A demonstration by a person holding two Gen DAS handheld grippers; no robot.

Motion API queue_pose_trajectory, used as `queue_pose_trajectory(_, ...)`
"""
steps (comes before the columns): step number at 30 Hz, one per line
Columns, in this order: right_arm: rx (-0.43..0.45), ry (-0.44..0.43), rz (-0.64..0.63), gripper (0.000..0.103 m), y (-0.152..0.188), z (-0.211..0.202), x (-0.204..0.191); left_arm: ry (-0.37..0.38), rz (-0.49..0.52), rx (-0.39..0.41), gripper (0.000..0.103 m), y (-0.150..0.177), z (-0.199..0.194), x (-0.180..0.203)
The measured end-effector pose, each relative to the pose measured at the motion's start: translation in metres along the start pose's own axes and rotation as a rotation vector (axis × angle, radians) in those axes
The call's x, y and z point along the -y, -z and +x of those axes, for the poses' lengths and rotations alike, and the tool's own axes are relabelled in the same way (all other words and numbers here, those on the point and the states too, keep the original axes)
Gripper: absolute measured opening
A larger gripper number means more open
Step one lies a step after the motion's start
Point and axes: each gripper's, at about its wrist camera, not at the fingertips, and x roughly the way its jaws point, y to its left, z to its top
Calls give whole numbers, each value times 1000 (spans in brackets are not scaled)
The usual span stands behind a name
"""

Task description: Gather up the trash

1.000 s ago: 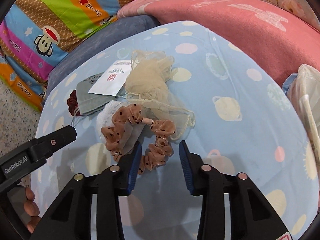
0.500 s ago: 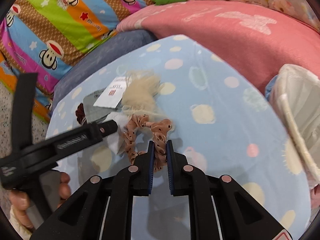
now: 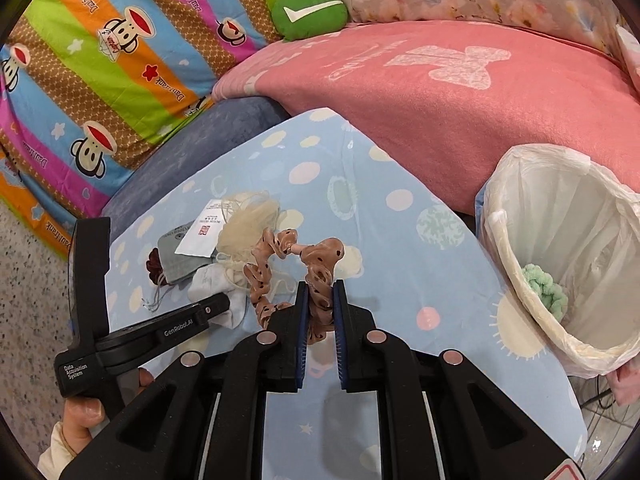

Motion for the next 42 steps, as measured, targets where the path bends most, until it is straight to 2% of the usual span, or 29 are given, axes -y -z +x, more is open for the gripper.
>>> queue_pose_trajectory(12, 135, -50, -6, 11, -22, -58, -6, -6, 15, 154, 27, -2, -83, 26)
queue_pose_trajectory(22, 276, -58, 8, 11, -47, -114, 4, 78, 85, 279, 27, -7, -158, 67)
queue_pose_trajectory(25, 303, -61, 14, 11, -48, -127, 7, 94, 106, 280, 28, -3, -162, 77)
queue_pose_trajectory(28, 302, -51, 15, 11, -44, -128, 10, 99, 116, 224, 32, 2, -146, 82)
queue_pose_trajectory(33, 270, -44, 46, 11, -33, -120, 22, 90, 99, 167, 32, 11, -127, 78)
queue_pose_trajectory(36, 258, -42, 57, 11, -28, -117, 29, 92, 96, 176, 27, 11, -128, 76)
queue_pose_trajectory(37, 257, -41, 62, 11, -28, -116, 31, 89, 102, 183, 23, 10, -129, 77)
queue_pose_trajectory(38, 257, -42, 65, 11, -27, -115, 32, 84, 110, 186, 14, 10, -130, 78)
queue_pose_trajectory(42, 256, -45, 73, 11, -26, -114, 37, 88, 115, 182, 12, 8, -130, 80)
